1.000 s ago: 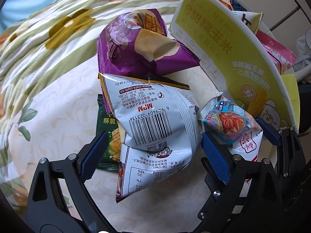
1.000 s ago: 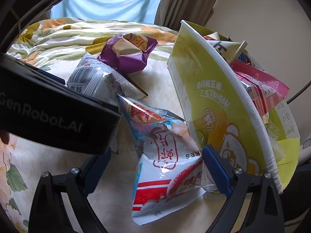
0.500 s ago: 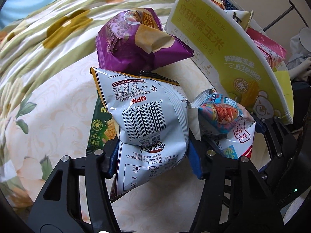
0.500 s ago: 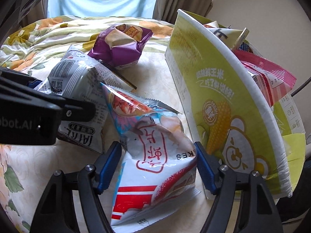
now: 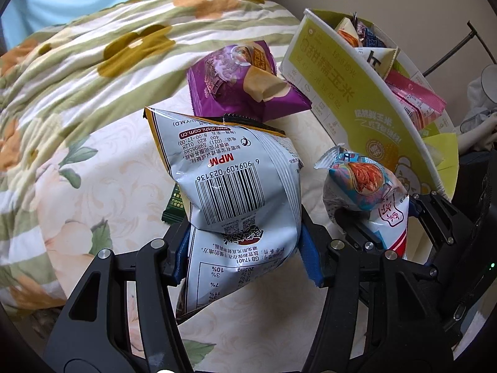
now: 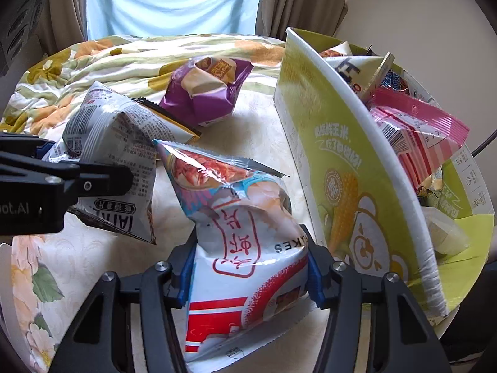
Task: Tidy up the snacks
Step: 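Grasp the white MPM bag with the left tool while the right tool grasps the red-white wafer bag, then carry both held bags into the cardboard box and open both tools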
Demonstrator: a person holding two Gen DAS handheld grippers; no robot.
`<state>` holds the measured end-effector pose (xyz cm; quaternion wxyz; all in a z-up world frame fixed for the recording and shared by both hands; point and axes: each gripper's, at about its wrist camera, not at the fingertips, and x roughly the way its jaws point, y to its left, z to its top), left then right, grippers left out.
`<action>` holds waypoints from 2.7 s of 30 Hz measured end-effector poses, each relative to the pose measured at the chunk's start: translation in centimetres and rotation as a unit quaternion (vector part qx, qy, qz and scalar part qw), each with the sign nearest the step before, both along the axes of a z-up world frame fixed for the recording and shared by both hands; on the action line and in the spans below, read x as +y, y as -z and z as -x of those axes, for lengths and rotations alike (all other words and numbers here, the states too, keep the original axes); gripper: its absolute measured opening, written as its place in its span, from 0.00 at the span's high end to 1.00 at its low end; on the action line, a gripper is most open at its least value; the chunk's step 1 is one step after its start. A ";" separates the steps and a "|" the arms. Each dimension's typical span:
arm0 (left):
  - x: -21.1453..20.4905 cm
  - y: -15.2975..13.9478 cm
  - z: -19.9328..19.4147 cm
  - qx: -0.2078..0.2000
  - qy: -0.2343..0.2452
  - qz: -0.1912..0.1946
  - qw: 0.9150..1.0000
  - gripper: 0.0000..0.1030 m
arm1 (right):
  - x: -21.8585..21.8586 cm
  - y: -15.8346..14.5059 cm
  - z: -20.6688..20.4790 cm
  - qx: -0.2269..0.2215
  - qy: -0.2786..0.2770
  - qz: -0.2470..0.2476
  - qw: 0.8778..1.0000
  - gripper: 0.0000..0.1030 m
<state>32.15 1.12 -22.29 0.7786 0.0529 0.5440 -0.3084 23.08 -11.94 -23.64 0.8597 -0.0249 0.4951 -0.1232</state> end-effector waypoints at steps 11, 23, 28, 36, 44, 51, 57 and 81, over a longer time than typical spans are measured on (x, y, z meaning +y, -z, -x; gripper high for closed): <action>-0.5 -9.0 2.7 -0.061 -0.048 0.020 0.997 0.47 | -3.3 -10.6 2.8 -0.087 -0.022 -0.100 0.991 0.49; -12.7 -14.6 7.7 -0.107 -0.074 0.050 0.990 0.47 | -14.5 -17.1 6.5 -0.129 -0.039 -0.111 0.985 0.49; -19.7 -13.8 8.9 -0.097 -0.067 0.056 0.991 0.47 | -20.6 -17.4 7.5 -0.132 -0.032 -0.114 0.984 0.49; -29.0 -10.8 9.2 -0.060 -0.065 0.051 0.995 0.47 | -27.7 -17.4 8.1 -0.124 -0.042 -0.112 0.985 0.49; -31.2 -9.5 9.8 -0.073 -0.094 0.017 0.993 0.00 | -31.3 -16.4 7.8 -0.110 -0.050 -0.130 0.984 0.49; -27.4 -9.6 10.1 -0.069 -0.131 0.019 0.989 0.00 | -31.5 -15.8 7.2 -0.112 -0.069 -0.148 0.980 0.49; -24.6 -10.3 10.3 -0.077 -0.169 0.019 0.982 0.00 | -31.0 -16.4 5.7 -0.117 -0.103 -0.151 0.976 0.49; -16.4 -10.2 13.0 -0.071 -0.280 -0.007 0.957 0.00 | -26.6 -13.3 -0.7 -0.109 -0.210 -0.153 0.959 0.01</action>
